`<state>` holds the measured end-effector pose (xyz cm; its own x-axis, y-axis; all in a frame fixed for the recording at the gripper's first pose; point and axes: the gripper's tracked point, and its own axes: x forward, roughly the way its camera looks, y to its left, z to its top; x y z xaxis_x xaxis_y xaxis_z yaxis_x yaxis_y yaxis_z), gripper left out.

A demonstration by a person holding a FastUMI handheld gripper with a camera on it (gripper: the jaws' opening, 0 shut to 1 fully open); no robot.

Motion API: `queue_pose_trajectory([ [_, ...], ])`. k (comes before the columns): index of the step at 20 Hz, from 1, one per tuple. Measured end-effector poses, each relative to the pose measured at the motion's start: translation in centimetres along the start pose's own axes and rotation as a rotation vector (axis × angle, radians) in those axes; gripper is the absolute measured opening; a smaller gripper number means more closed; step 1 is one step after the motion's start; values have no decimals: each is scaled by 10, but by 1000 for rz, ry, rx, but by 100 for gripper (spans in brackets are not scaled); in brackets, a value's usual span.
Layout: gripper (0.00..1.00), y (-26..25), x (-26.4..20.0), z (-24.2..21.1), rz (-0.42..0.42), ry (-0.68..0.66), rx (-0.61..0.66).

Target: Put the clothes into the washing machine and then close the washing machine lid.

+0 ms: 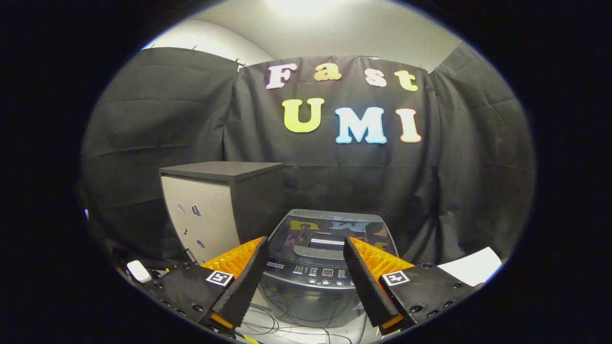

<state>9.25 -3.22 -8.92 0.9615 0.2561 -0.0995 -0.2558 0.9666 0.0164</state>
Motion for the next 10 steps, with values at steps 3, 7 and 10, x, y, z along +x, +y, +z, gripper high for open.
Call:
queue_pose_trajectory([
  [3, 98, -9, -36, 13, -40, -42, 30],
  [7, 98, -14, -68, 11, -91, -66, 48],
  [10, 98, -15, -79, 0, -109, -54, 15],
])
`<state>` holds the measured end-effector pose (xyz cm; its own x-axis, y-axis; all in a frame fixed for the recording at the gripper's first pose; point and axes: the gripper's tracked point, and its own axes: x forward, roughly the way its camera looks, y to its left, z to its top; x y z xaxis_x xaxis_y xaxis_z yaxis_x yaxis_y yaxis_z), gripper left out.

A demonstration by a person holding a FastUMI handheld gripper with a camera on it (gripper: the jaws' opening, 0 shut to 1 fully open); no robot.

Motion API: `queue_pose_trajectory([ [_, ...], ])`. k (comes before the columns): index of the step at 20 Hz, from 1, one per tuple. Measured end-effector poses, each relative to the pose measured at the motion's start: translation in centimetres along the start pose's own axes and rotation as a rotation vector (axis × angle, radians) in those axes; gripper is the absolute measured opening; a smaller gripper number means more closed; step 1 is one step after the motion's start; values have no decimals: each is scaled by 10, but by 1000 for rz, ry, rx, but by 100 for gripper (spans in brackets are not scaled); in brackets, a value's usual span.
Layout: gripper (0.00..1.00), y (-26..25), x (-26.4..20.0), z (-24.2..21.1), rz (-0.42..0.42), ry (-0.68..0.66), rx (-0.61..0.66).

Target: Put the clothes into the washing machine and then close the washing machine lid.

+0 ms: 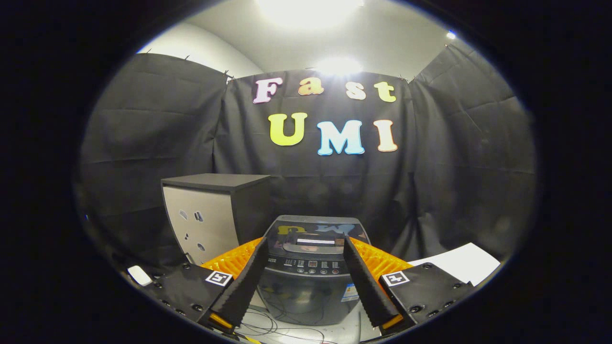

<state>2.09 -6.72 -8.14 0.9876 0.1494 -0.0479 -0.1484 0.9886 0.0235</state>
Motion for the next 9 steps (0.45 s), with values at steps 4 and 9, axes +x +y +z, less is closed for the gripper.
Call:
queue_pose_trajectory([
  [4, 98, -3, -4, 0, -25, -2, 14],
  [9, 98, -3, -3, 1, -35, -9, 12],
])
